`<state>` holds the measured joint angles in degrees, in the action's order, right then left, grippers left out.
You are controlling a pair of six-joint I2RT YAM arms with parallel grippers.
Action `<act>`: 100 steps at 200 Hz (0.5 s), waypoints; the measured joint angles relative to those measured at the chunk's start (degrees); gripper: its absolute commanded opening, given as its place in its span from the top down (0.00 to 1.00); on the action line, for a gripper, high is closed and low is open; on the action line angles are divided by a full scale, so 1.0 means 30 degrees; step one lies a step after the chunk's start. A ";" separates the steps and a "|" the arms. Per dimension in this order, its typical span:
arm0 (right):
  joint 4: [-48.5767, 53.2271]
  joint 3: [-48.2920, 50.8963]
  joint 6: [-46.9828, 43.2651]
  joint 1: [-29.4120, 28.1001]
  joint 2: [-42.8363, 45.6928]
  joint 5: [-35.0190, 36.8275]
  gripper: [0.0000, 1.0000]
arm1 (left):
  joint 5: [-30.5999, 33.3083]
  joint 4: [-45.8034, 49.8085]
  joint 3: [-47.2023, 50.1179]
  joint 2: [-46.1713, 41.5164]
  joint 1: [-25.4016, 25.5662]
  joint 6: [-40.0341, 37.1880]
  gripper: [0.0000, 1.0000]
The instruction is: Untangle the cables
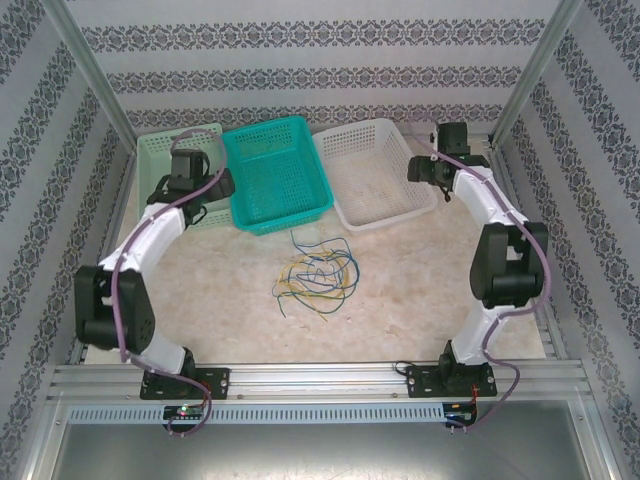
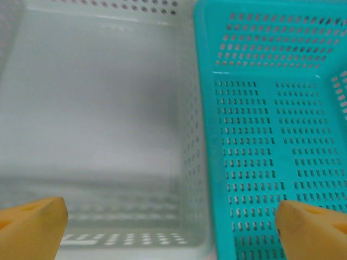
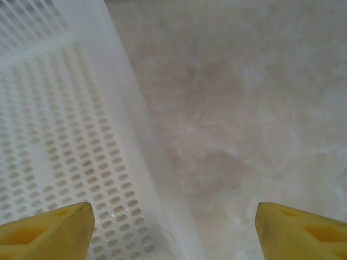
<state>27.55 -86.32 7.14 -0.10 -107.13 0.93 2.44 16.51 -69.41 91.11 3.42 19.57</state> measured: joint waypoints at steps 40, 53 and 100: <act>0.1406 -0.0313 -0.0087 0.0299 -0.1770 -0.0459 0.41 | -0.1705 0.1122 -0.1741 0.3024 0.0393 0.0073 0.03; 0.1632 -0.0313 -0.0022 0.0466 -0.1814 -0.0656 0.53 | -0.1814 0.1421 -0.2142 0.3570 0.0794 0.0073 0.02; 0.1122 0.1785 -0.0029 0.1115 -0.0248 -0.1530 0.83 | -0.1734 0.2739 -0.5027 0.6033 0.1887 -0.0007 0.08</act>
<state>30.92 -80.97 7.05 3.25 -107.87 -3.66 -2.76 24.73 -84.49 109.21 9.08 19.55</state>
